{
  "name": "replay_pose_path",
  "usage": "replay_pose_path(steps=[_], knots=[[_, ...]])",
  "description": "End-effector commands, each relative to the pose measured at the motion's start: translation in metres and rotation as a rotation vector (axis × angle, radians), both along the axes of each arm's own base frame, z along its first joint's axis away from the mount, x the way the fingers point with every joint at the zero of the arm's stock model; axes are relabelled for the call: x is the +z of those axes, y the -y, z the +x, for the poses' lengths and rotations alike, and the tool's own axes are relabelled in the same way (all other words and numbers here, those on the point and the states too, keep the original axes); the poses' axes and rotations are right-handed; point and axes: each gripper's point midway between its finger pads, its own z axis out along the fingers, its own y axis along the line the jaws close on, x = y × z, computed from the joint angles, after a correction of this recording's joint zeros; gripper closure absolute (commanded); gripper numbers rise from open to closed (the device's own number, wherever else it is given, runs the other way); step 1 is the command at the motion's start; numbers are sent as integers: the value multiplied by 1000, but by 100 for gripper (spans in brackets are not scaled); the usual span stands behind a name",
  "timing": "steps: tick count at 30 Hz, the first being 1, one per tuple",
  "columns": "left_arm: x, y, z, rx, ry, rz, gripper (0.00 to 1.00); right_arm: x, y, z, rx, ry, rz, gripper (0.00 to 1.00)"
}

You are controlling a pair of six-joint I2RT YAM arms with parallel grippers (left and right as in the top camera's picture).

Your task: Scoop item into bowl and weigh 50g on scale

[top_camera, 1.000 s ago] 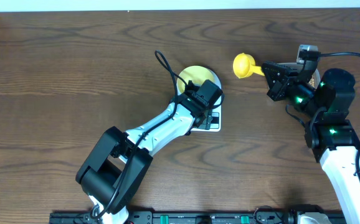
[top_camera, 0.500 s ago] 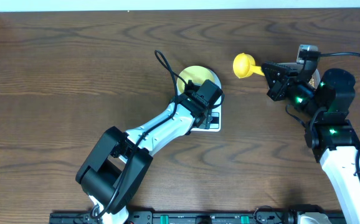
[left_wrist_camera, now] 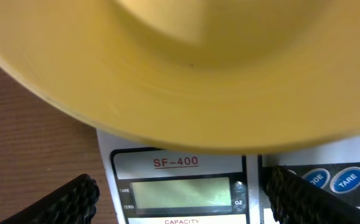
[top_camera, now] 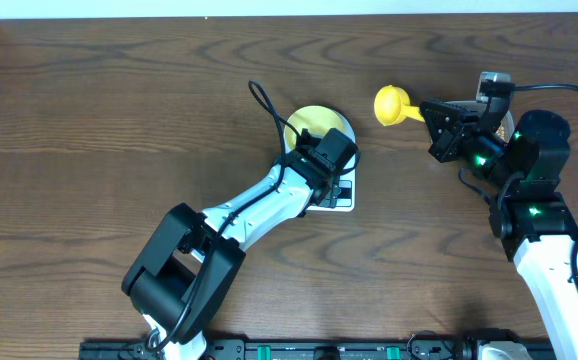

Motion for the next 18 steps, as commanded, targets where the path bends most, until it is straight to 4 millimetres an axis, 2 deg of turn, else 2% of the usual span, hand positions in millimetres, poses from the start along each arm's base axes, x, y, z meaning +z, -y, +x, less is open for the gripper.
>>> replay_pose_path(steps=[1, 18], knots=[[-7, -2, -4, -22, -15, 30, 11, 12, 2, 1, -6, 30, -3, 99], [-10, 0, -4, -23, -16, 31, 11, 12, 2, 1, -6, 30, -3, 99]])
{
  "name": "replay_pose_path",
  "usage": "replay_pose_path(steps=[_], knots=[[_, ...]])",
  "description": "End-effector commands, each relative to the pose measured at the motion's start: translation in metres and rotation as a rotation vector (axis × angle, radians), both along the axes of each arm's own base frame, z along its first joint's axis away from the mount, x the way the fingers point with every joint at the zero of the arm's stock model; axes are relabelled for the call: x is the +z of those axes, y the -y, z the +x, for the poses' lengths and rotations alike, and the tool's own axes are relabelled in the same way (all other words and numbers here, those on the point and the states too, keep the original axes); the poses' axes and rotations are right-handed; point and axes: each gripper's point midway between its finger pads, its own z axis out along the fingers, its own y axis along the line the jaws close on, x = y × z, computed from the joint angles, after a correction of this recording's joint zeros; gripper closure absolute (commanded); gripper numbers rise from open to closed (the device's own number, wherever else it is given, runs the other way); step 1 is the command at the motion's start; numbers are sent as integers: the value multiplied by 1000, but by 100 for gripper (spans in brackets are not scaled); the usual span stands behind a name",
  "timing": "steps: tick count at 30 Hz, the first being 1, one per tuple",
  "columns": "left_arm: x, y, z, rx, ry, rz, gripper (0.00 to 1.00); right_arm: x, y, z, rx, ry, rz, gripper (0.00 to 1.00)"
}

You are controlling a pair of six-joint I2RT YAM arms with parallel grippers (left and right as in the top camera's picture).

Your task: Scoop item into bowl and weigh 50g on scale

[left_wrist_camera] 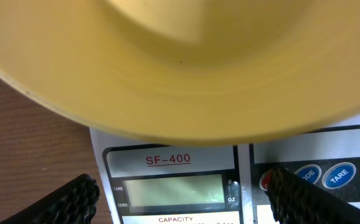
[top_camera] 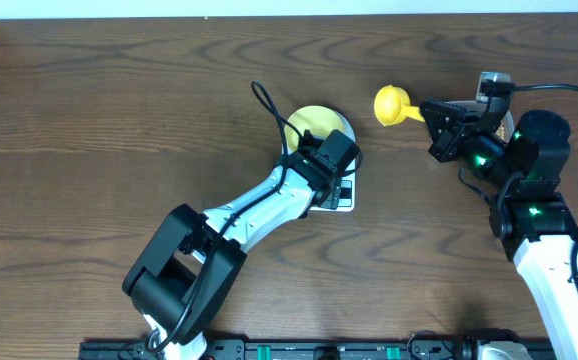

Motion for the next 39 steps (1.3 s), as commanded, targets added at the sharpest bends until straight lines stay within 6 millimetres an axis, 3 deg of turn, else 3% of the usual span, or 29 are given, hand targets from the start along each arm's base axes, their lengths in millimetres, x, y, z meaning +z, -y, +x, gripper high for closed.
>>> replay_pose_path(steps=[1, 29, 39], knots=[[-12, -3, -3, -16, -20, 34, 11, 12, 2, 1, -6, 30, -3, 99], [-20, -4, -4, -16, -35, 48, 11, 11, 2, 1, -6, 26, -3, 99], [6, -4, -4, -16, -1, 18, 11, 11, 2, 1, -7, 27, -3, 99]])
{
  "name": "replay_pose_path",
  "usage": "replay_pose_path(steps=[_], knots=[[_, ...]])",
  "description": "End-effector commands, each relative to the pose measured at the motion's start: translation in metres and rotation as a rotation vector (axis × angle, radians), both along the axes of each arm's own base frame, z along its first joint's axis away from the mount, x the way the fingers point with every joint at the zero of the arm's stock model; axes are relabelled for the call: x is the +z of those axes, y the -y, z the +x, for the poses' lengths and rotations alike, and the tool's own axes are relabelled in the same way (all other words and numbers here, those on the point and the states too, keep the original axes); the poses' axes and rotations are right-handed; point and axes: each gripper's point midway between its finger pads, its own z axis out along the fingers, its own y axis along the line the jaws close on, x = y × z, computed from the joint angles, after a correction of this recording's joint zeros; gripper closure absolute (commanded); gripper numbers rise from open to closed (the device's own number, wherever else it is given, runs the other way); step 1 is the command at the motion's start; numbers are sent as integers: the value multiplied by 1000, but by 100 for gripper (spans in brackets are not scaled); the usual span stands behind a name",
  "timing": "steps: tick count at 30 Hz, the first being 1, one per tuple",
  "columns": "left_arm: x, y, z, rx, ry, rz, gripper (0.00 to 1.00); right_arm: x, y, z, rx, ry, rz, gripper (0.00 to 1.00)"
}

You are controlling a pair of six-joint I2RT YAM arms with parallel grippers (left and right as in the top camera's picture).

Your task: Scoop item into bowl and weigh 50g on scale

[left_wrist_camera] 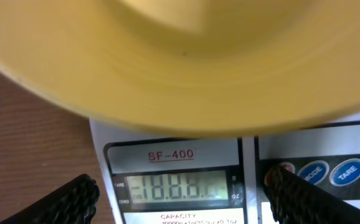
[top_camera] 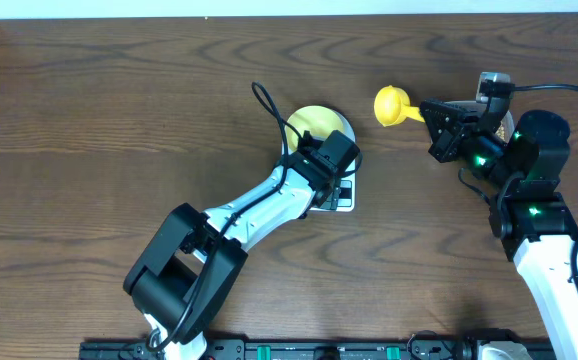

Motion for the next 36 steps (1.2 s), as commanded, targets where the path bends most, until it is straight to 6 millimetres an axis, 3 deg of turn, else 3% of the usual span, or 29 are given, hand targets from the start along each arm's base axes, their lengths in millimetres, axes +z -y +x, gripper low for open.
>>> replay_pose_path(steps=[1, 13, 20, 26, 36], knots=[[10, -2, -1, -15, 16, 3, 11, 12, 2, 1, -6, 30, -3, 99], [56, 0, -10, -28, 52, -80, 11, 12, 3, 2, -17, 30, -7, 99], [87, 23, -32, -250, 14, -209, 11, 11, 4, 2, -21, 29, -8, 99], [95, 14, -46, -287, -13, -187, 11, 11, 4, 2, -20, 29, -8, 99], [95, 13, -46, -285, -14, -183, 11, 11, 4, 2, -20, 27, -8, 99]])
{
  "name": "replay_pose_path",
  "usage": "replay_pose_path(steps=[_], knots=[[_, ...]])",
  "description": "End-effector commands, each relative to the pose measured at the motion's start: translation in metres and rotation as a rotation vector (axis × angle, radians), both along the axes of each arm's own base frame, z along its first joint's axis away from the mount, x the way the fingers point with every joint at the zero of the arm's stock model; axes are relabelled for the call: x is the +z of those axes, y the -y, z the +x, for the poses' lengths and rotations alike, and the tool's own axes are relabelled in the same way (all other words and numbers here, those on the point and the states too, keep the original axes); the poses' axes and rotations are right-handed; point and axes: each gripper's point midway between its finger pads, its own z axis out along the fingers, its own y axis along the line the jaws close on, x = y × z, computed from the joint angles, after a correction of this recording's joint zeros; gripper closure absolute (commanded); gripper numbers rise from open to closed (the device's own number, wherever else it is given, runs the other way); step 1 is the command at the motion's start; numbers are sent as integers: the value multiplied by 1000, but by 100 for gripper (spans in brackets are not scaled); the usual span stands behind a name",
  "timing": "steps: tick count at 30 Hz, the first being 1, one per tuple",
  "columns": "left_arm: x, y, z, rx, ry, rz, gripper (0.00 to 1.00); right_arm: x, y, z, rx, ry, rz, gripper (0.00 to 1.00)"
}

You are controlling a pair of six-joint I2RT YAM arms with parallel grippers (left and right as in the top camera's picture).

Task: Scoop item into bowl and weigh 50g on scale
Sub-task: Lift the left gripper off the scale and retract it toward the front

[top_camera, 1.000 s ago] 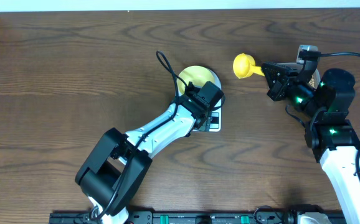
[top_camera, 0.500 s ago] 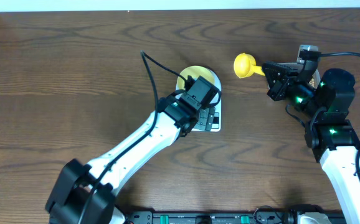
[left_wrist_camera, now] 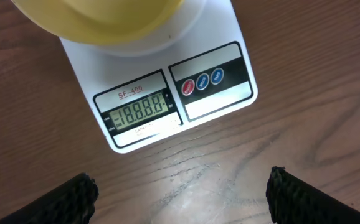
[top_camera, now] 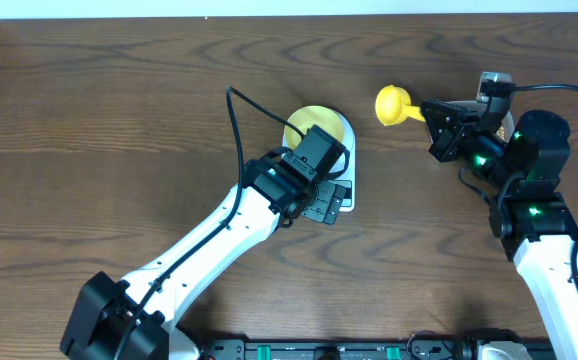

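Observation:
A yellow bowl (top_camera: 314, 124) (left_wrist_camera: 99, 18) stands on the white SF-400 scale (top_camera: 343, 202) (left_wrist_camera: 223, 112). The scale's display (left_wrist_camera: 137, 108) is lit with all its segments showing. My left gripper (top_camera: 321, 205) (left_wrist_camera: 180, 199) hangs open, raised over the table just in front of the scale, with nothing between its fingers (left_wrist_camera: 68, 199). To the right, my right gripper (top_camera: 437, 118) is shut on the handle of a yellow scoop (top_camera: 394, 103), held off to the right of the bowl. What is inside the scoop and the bowl cannot be told.
One red and two blue buttons (left_wrist_camera: 202, 81) sit beside the display. The brown wooden table (top_camera: 119, 110) spreads to the left and back. The right arm's body (top_camera: 529, 190) fills the right side, and a cable loops above the left arm.
My left gripper was close against the scale's front under the bowl's rim; now it is higher and further back, with the whole scale face in view. The display stays lit. The right arm has not moved.
The left gripper was low at the scale's front with the display blank, then its right finger was by the red button, still blank. Then the display was lit with all segments. Now the gripper stands back and open. The right gripper held the scoop still throughout.

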Motion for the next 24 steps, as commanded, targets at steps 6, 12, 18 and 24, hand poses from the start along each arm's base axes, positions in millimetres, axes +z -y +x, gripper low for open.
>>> replay_pose_path(steps=[6, 12, 18, 24], knots=[[3, -3, -2, -99, 30, 40, 11, 11, 3, 1, -11, 27, -5, 99], [21, -6, -6, -194, 84, 47, 11, 11, 2, 1, -10, 26, -4, 99], [55, -14, -15, -232, 194, -2, 11, 11, 2, 1, -10, 26, -3, 99], [62, -36, -29, -199, 318, -88, 11, 11, 1, 0, -1, 22, 6, 99]])
